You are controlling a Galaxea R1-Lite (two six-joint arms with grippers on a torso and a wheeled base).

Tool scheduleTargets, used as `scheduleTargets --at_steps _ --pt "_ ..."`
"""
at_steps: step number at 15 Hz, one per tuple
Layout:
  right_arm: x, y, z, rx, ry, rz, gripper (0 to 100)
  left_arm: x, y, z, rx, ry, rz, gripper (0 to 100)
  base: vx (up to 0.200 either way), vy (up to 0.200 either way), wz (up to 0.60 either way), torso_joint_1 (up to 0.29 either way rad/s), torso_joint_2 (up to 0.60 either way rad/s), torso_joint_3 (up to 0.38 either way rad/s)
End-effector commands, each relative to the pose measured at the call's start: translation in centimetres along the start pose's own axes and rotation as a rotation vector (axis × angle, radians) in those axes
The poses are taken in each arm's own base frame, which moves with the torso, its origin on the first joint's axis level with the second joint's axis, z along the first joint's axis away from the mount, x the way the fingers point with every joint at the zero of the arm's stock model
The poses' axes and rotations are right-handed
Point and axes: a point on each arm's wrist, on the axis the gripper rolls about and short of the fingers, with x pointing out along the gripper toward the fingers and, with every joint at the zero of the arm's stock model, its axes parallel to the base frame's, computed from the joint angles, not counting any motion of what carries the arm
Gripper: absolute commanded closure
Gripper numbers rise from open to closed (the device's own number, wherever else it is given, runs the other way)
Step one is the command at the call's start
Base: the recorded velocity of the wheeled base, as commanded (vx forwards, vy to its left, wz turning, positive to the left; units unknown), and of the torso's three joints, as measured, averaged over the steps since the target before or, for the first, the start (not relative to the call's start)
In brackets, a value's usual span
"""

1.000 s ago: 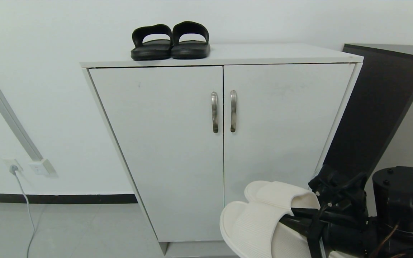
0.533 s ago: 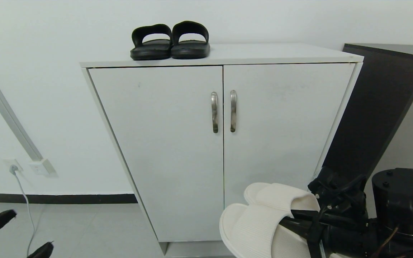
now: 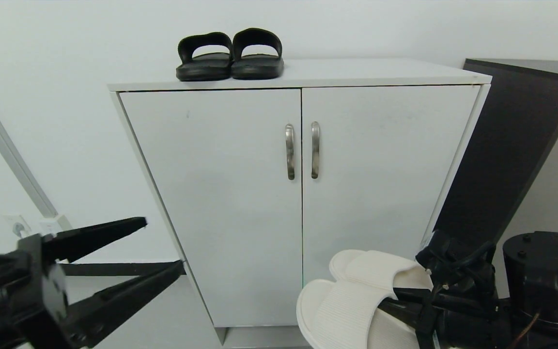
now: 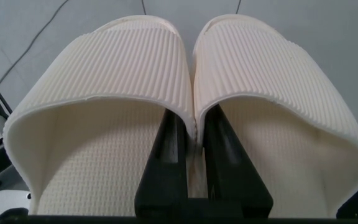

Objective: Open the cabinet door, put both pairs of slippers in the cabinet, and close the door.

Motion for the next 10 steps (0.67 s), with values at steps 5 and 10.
scheduleTargets --at_steps 5,10 --pt "0.1 0.0 0.0 0.002 0.001 0.002 100 12.6 -1.1 3.6 -0.056 -0.009 -0.197 0 0.000 0.000 0.00 0.000 0.00 0.000" --pt "0.1 -0.1 -0.1 0.008 0.005 -0.004 100 19.0 -2.1 4.6 -0.052 -0.010 -0.312 0 0.000 0.000 0.00 0.000 0.00 0.000"
